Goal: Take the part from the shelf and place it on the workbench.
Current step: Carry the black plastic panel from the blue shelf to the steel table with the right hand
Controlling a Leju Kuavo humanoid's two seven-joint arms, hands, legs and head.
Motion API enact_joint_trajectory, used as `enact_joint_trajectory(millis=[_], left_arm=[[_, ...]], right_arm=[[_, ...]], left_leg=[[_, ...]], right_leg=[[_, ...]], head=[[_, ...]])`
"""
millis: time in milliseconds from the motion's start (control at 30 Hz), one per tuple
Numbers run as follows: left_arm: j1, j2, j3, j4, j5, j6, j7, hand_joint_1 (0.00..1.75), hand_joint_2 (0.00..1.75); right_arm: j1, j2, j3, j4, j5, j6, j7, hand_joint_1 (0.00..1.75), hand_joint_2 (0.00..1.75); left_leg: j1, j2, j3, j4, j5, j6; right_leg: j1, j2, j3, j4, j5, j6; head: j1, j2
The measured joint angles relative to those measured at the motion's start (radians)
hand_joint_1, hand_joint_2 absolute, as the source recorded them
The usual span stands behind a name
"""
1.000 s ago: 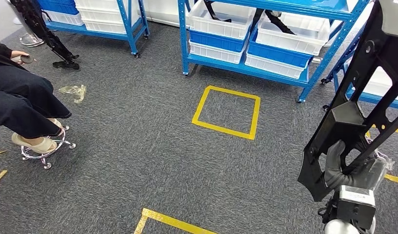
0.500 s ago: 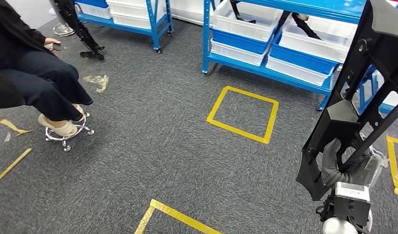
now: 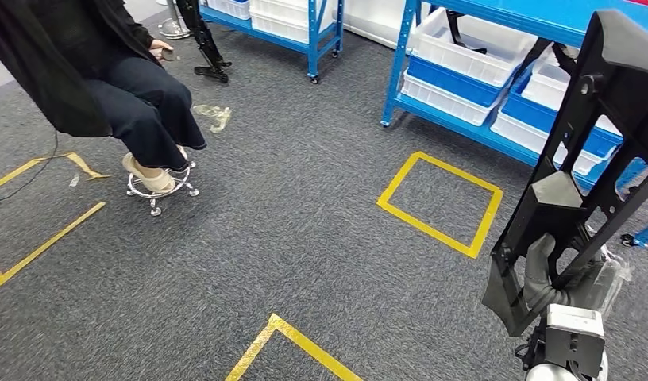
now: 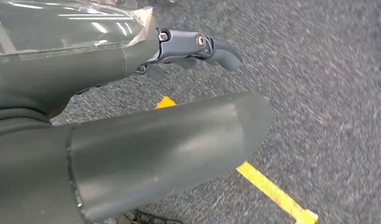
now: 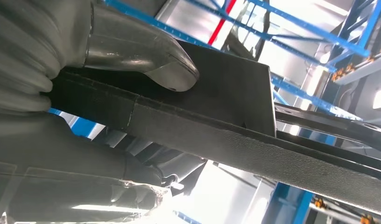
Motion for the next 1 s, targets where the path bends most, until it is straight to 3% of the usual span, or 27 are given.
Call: enact_joint_trajectory(millis=[33,100,167,233,300,333,367,467,533,600,633,700,767,833,867,933,1000], left_arm=[[0.000,0.000,0.000,0.000,-0.001,0.000,0.000,0.00,0.00],[0.003,0.001,0.000,0.000,-0.002,0.000,0.001,0.00,0.00],[0.006,0.001,0.000,0.000,-0.002,0.000,0.001,0.00,0.00],[0.005,0.002,-0.001,0.000,-0.002,0.000,0.001,0.00,0.00],[0.003,0.002,-0.001,0.000,-0.002,0.000,0.001,0.00,0.00],[0.004,0.002,-0.001,0.000,-0.003,0.000,0.001,0.00,0.00],[0.004,0.003,-0.001,0.000,-0.002,0.000,0.001,0.00,0.00],[0.002,0.002,-0.001,0.000,-0.002,0.000,0.003,0.00,0.00],[-0.002,0.000,0.000,-0.001,-0.002,-0.001,0.004,0.00,0.00],[-0.002,0.002,0.000,-0.001,-0.002,0.000,0.004,0.00,0.00],[-0.001,0.003,0.000,-0.001,-0.002,0.000,0.004,0.00,0.00],[0.000,0.004,0.000,-0.001,-0.002,0.001,0.004,0.00,0.00],[-0.002,0.005,0.000,-0.001,-0.002,0.002,0.004,0.00,0.00],[-0.003,0.005,0.000,-0.001,-0.002,0.003,0.004,0.00,0.00],[-0.002,0.005,0.000,-0.001,-0.002,0.004,0.005,0.00,0.00],[-0.001,0.004,0.001,-0.001,-0.001,0.007,0.007,0.00,0.00],[-0.003,0.003,0.001,-0.001,-0.001,0.012,0.010,0.00,0.00]], right_arm=[[0.001,0.000,0.000,-0.002,0.000,0.000,0.000,1.75,1.75],[0.002,0.000,-0.001,-0.004,-0.001,0.001,0.000,1.75,1.75],[0.004,0.001,-0.001,-0.007,-0.001,0.002,0.000,1.75,1.75],[0.008,0.001,-0.001,-0.010,-0.002,0.004,0.001,1.75,1.75],[0.013,0.002,-0.002,-0.010,-0.002,0.004,0.001,1.75,1.75],[0.014,0.003,-0.001,-0.010,-0.002,0.004,0.001,1.75,1.75],[0.014,0.003,-0.001,-0.010,-0.003,0.004,0.001,1.75,1.75],[0.014,0.003,-0.002,-0.012,-0.008,0.007,0.001,1.75,1.75],[0.013,0.003,-0.005,-0.015,-0.010,0.007,-0.001,1.75,1.75],[0.012,0.002,-0.006,-0.017,-0.013,0.007,-0.002,1.75,1.75],[0.011,0.003,-0.007,-0.018,-0.015,0.007,-0.002,1.75,1.75],[0.013,0.004,-0.009,-0.019,-0.016,0.007,-0.002,1.75,1.75],[0.015,0.004,-0.011,-0.020,-0.015,0.008,-0.002,1.75,1.75],[0.017,0.005,-0.014,-0.021,-0.013,0.013,0.000,1.75,1.75],[0.018,0.006,-0.015,-0.021,-0.011,0.017,0.000,1.75,1.75],[0.018,0.008,-0.016,-0.021,-0.007,0.024,0.001,1.75,1.75],[0.016,0.009,-0.018,-0.024,-0.005,0.030,0.001,1.75,1.75]], left_leg=[[-0.001,-0.010,-0.003,0.001,0.002,-0.005],[0.000,-0.024,-0.010,0.002,0.006,-0.015],[0.000,0.010,-0.032,0.039,-0.021,-0.023],[0.001,0.067,-0.086,0.155,-0.090,-0.032],[0.009,0.089,-0.141,0.278,-0.141,-0.042],[0.014,0.093,-0.147,0.295,-0.141,-0.047],[0.019,0.098,-0.134,0.275,-0.124,-0.052],[0.031,0.147,-0.022,0.084,-0.051,-0.063],[0.027,0.161,0.007,0.030,-0.038,-0.053],[0.019,0.138,0.001,0.031,-0.033,-0.031],[0.017,0.127,-0.001,0.029,-0.030,-0.022],[0.017,0.109,-0.004,0.025,-0.022,-0.007],[0.014,0.087,-0.010,0.025,-0.018,0.002],[0.010,0.061,-0.014,0.025,-0.016,0.007],[0.008,0.048,-0.015,0.025,-0.014,0.008],[0.007,0.021,-0.014,0.025,-0.011,0.007],[0.003,-0.001,-0.017,0.027,-0.008,0.002]], right_leg=[[0.002,0.005,0.006,-0.016,0.005,-0.006],[-0.001,-0.015,0.010,-0.018,0.013,-0.018],[-0.010,-0.038,0.014,-0.023,0.021,-0.033],[-0.011,-0.063,0.012,-0.025,0.024,-0.042],[-0.009,-0.089,0.010,-0.025,0.023,-0.043],[-0.010,-0.101,0.009,-0.024,0.023,-0.043],[-0.011,-0.113,0.009,-0.024,0.022,-0.042],[-0.011,-0.144,0.008,-0.013,0.011,-0.024],[-0.004,-0.160,0.008,-0.007,0.003,-0.008],[-0.004,-0.175,0.014,-0.010,0.002,0.006],[-0.007,-0.166,0.013,-0.004,-0.003,0.011],[-0.013,-0.120,-0.016,0.059,-0.040,0.011],[-0.012,-0.075,-0.081,0.195,-0.097,0.001],[-0.009,-0.065,-0.130,0.286,-0.120,0.000],[-0.007,-0.063,-0.128,0.276,-0.108,0.004],[-0.005,-0.042,-0.074,0.154,-0.054,0.012],[0.001,-0.003,-0.021,0.034,-0.009,0.005]], head=[[0.000,0.000],[-0.001,0.000],[-0.004,0.000],[-0.008,0.000],[-0.010,0.000],[-0.010,0.000],[-0.010,0.000],[-0.012,0.000],[-0.008,0.000],[-0.003,0.000],[-0.002,0.000],[0.001,0.000],[0.004,0.000],[0.004,0.000],[0.004,0.000],[0.004,0.000],[0.005,0.000]])
